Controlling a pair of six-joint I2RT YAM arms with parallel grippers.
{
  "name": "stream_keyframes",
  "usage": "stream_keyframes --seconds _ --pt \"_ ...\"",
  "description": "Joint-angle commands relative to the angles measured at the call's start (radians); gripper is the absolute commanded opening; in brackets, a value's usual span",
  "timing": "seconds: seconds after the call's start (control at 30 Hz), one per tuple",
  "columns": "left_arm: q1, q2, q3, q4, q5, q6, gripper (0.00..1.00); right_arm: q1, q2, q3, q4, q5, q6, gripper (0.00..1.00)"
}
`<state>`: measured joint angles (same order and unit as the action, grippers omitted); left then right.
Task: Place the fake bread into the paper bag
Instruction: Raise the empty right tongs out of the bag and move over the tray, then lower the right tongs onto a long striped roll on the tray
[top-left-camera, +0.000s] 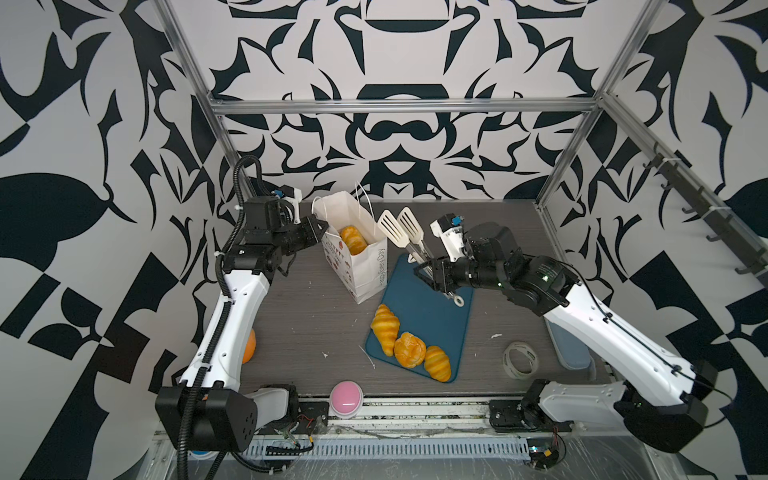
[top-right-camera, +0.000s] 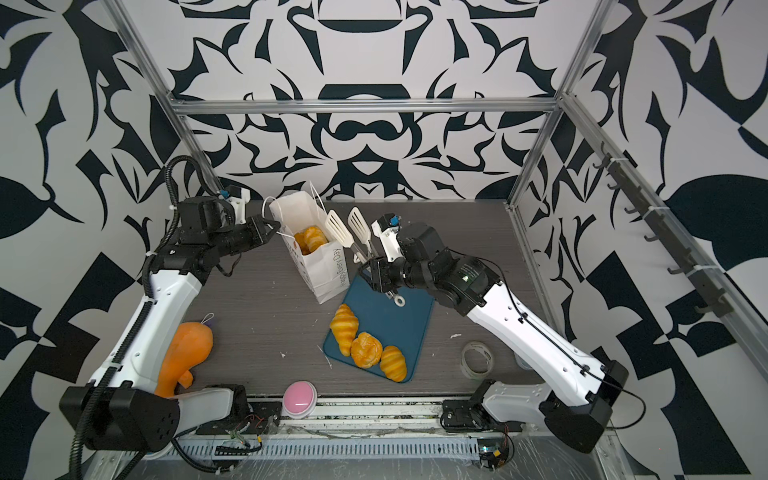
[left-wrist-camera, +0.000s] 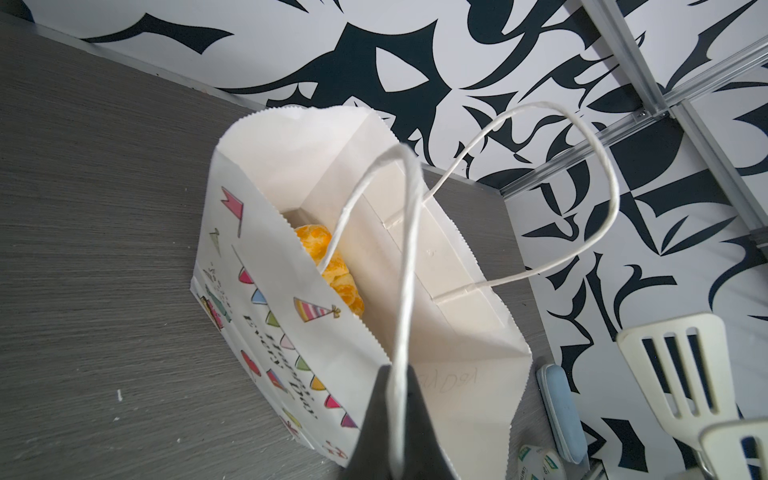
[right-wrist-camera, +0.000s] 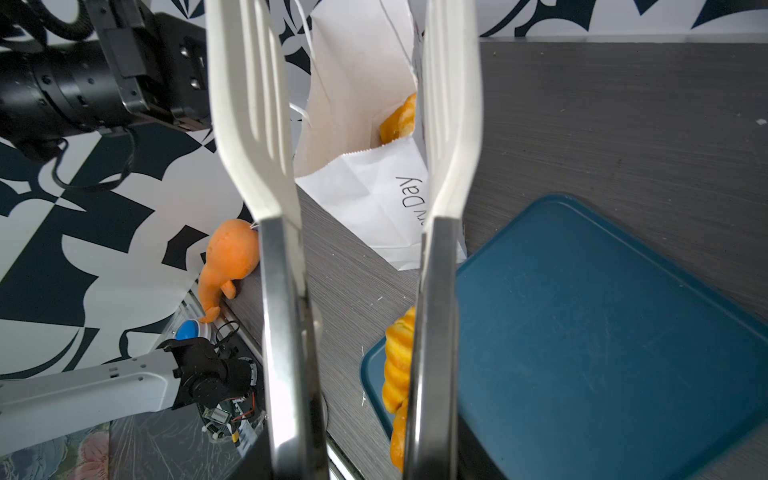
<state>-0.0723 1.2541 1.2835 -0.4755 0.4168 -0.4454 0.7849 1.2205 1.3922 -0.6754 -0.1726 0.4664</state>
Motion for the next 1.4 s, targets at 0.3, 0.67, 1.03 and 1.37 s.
stream_keyframes --seconds 0.3,0.67,1.03,1.37 --pt "0.002 0.005 -0.014 0.001 0.015 -0.003 0.0 -0.006 -0.093 -0.144 -0.025 0.025 0.052 0.47" --pt "0.002 0.003 -0.015 0.001 0.014 -0.001 0.0 0.013 -0.058 -0.259 -0.046 0.014 0.093 0.48" --pt "0.002 0.006 -0.015 0.001 0.014 -0.002 0.0 0.135 0.071 -0.291 -0.043 0.03 0.104 0.5" --pt "0.002 0.007 -0.015 0.003 0.016 -0.003 0.0 0.192 0.14 -0.305 -0.046 0.033 0.104 0.53"
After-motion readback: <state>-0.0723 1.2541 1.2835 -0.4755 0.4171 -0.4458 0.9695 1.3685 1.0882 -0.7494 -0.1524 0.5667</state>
